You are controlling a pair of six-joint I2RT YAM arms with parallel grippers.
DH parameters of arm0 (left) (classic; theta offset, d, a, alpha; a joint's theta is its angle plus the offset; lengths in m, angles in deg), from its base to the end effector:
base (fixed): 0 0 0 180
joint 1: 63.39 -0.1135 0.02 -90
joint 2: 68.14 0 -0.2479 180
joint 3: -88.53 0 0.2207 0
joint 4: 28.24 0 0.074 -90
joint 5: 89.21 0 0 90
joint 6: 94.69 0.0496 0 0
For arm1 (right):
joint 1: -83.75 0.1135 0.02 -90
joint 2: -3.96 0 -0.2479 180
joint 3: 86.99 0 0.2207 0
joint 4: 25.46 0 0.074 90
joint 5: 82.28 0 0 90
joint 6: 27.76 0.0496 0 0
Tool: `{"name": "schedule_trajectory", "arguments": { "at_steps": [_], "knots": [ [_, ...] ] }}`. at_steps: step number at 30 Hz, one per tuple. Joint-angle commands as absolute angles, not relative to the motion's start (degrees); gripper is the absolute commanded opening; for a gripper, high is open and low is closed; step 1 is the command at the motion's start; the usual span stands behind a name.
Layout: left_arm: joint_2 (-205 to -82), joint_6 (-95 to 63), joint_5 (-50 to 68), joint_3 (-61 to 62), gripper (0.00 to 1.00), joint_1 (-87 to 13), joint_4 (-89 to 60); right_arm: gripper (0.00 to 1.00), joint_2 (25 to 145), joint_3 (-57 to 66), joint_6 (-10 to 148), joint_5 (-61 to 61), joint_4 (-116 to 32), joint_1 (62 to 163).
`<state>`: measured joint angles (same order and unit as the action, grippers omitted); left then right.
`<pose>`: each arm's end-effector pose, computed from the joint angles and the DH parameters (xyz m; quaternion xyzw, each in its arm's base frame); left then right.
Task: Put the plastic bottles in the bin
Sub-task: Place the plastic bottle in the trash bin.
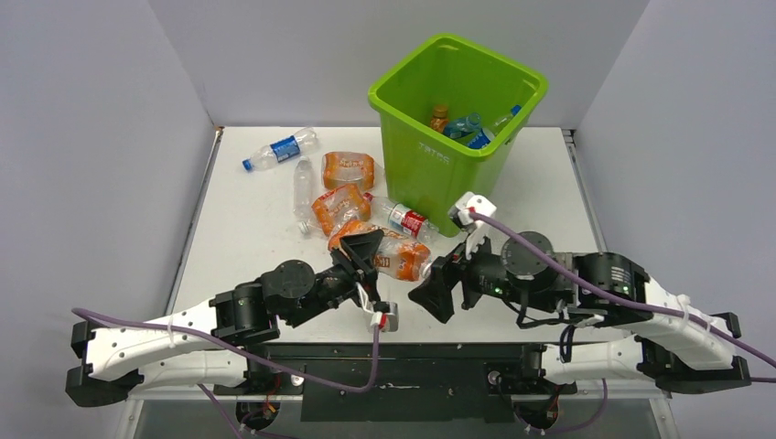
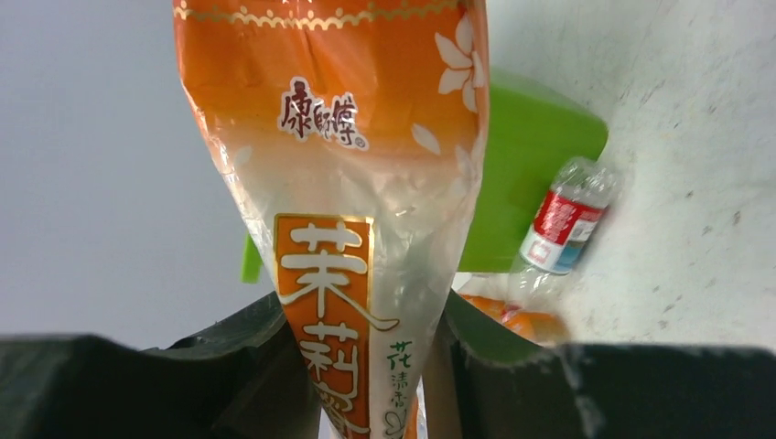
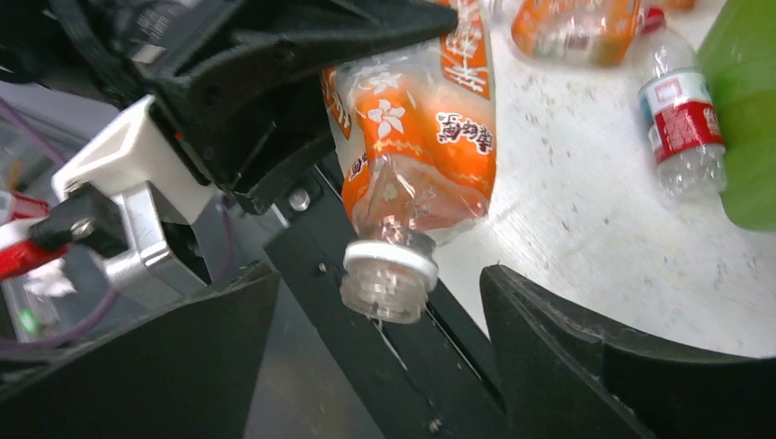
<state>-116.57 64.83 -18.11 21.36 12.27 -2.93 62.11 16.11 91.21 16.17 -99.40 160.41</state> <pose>0.0613 -0.1749 0.3560 0.6699 0.3246 0.0872 0.6620 0.0424 0.1472 0.4204 -0.3132 0.8010 0.3649 0.3565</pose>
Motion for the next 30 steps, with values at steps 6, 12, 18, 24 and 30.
{"name": "schedule_trajectory", "arguments": {
  "at_steps": [6,12,18,24,30],
  "knots": [
    [-113.5,18.9,-13.7,26.4,0.26,12.7,-12.6,0.94,46.2,3.3,87.9,22.5,-69.4,160.3],
    [-118.7,-12.1,-5.9,28.2,0.18,12.6,-19.9,0.98,42.5,-7.7,87.1,25.8,-57.0,160.4],
    [-121.2,-19.6,-5.0,27.5,0.13,12.9,-20.8,1.00,47.7,-8.1,88.1,30.1,-55.5,160.4],
    [-118.2,-19.3,-6.4,29.1,0.10,12.9,-21.5,0.94,50.7,-6.9,89.4,36.0,-57.4,160.4],
    [-117.0,-19.2,-6.3,30.2,0.08,13.1,-22.6,0.61,52.7,-6.0,90.0,38.3,-59.2,160.4]
  ]
}}
